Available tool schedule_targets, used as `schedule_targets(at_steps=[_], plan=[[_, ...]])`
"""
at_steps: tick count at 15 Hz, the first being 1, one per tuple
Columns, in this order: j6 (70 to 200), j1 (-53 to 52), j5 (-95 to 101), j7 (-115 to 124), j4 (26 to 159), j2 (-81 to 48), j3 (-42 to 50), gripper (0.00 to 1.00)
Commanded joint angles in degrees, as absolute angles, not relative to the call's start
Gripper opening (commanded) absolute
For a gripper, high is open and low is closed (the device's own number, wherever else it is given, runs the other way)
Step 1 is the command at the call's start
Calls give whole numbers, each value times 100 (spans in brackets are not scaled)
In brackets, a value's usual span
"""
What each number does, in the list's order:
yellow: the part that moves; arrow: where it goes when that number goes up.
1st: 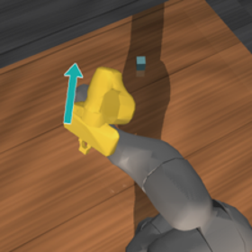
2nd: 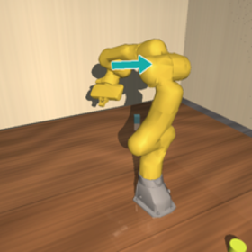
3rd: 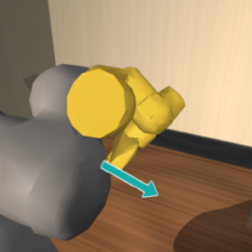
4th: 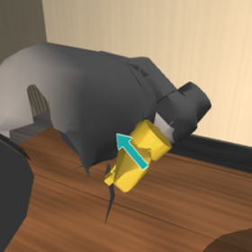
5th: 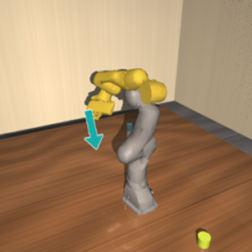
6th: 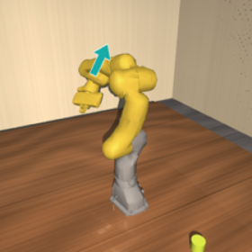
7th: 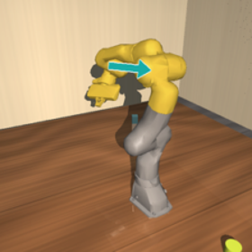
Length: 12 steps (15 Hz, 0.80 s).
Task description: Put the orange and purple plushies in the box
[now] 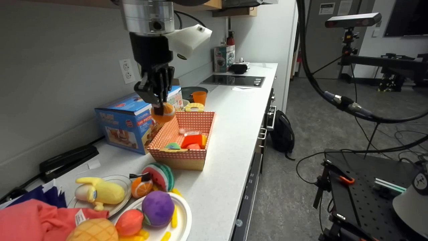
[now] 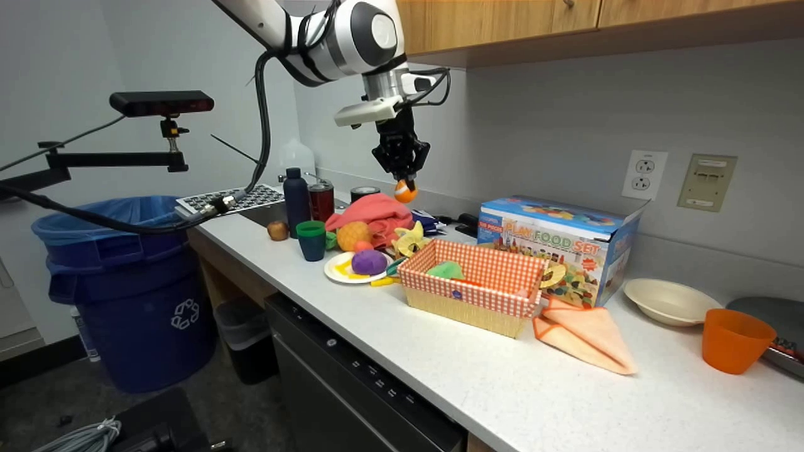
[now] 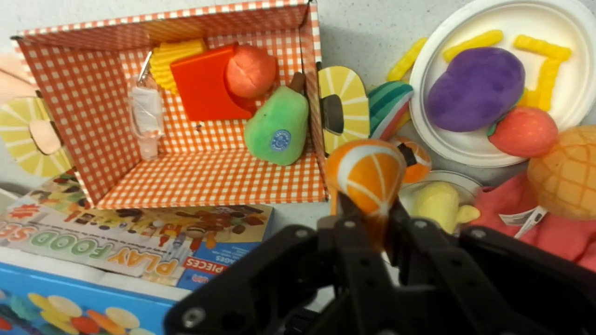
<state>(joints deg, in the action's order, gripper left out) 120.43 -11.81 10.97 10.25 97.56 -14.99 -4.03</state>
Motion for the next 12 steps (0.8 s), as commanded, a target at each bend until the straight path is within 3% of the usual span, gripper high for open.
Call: schedule_targets(at_steps=[1, 12], plan=[[12534, -1151, 1343, 1723, 10242, -1244, -299, 4], [12740, -1244, 2194, 3766, 10739, -1194, -95, 4]])
